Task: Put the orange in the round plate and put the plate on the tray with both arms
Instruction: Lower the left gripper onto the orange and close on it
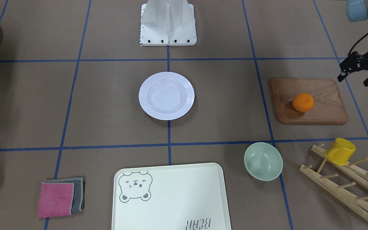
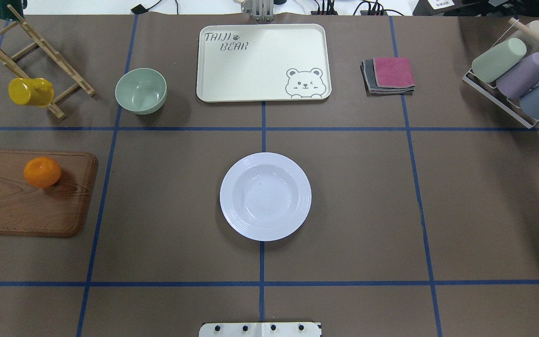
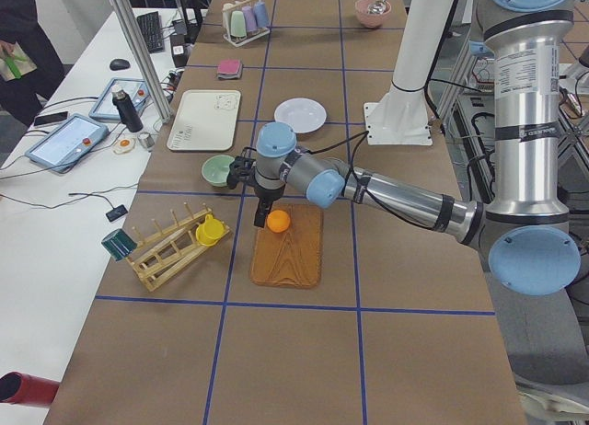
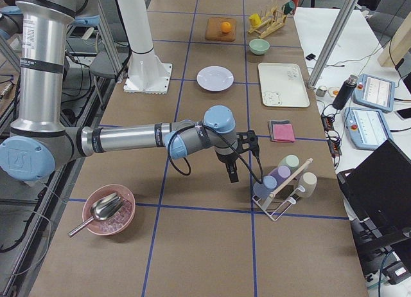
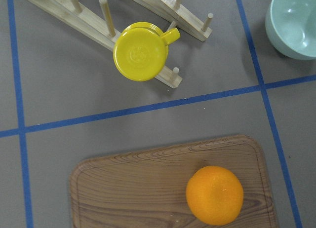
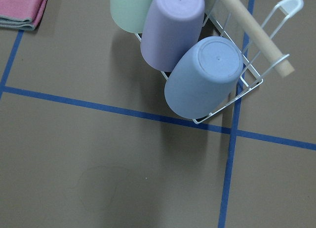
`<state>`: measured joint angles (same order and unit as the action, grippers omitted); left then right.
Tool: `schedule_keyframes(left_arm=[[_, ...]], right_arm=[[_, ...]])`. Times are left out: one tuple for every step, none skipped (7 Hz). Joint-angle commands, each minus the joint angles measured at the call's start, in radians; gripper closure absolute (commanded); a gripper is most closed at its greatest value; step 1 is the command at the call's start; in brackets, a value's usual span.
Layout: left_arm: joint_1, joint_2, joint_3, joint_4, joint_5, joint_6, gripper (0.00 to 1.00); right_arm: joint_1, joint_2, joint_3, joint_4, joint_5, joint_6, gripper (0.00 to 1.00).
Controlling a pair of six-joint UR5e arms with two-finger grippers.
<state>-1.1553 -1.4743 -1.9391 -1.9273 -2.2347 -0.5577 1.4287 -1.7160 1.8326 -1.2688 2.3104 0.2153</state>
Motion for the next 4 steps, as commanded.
schedule_keyframes(left_arm=[[0.197, -0.006, 0.011, -0.051, 0.161, -0.189, 0.01], [0.239, -0.008, 0.043, -0.093, 0.197, -0.218, 0.01], [0.246, -0.011, 0.121, -0.177, 0.199, -0.221, 0.01], [0.256, -0.03, 0.178, -0.227, 0.202, -0.223, 0.01]], right_arm=[[-0.002, -0.004, 0.001, 0.002, 0.0, 0.001, 0.0], [-0.002, -0.007, 0.001, 0.003, 0.0, -0.001, 0.0], [-0.002, -0.007, 0.001, 0.003, 0.0, -0.002, 0.0], [-0.002, -0.007, 0.001, 0.003, 0.0, -0.004, 0.0]])
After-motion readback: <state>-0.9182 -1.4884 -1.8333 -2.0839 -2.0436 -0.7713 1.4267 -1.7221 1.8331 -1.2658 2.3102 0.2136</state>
